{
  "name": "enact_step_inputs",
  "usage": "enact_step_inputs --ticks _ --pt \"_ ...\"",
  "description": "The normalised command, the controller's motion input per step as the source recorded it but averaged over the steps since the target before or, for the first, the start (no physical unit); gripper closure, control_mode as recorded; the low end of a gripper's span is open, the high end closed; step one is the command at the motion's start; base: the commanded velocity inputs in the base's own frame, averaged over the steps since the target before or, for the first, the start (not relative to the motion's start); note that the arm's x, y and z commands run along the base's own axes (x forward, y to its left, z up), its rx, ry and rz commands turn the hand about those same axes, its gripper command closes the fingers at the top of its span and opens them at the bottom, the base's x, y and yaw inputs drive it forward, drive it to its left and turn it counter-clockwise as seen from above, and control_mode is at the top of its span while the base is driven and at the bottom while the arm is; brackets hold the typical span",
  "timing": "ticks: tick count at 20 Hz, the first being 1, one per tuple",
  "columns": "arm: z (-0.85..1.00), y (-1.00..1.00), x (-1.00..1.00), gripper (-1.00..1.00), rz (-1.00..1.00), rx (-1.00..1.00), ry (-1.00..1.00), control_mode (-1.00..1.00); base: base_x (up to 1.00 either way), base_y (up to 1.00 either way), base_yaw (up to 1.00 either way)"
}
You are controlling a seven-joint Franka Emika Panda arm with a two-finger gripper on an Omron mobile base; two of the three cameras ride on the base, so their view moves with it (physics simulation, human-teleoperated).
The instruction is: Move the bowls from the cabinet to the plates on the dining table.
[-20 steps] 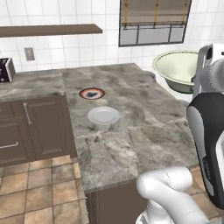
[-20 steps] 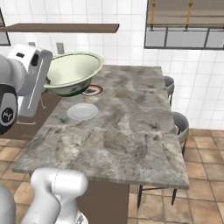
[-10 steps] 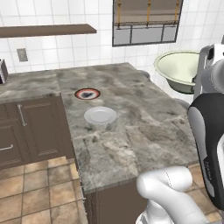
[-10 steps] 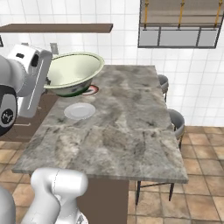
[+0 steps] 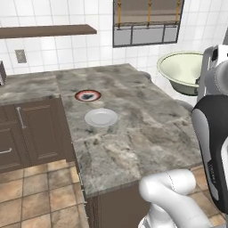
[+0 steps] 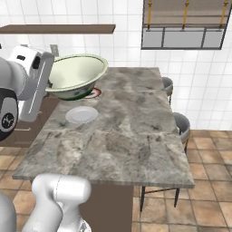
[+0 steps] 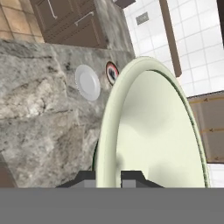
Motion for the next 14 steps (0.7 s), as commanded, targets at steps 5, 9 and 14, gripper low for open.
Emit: enact_step_inputs --ticks 5,9,14 --pt "-0.22 0.29 -0.14 1.0 -0.01 -0.06 0.02 -1.0 0.0 0.0 0.0" --pt "-0.2 0.33 -0.13 1.0 0.0 -0.02 0.05 -1.0 0.0 0.0 0.0" --pt "-0.04 0.37 0.02 1.0 0.0 0.0 0.1 -1.0 0.0 0.0 0.0"
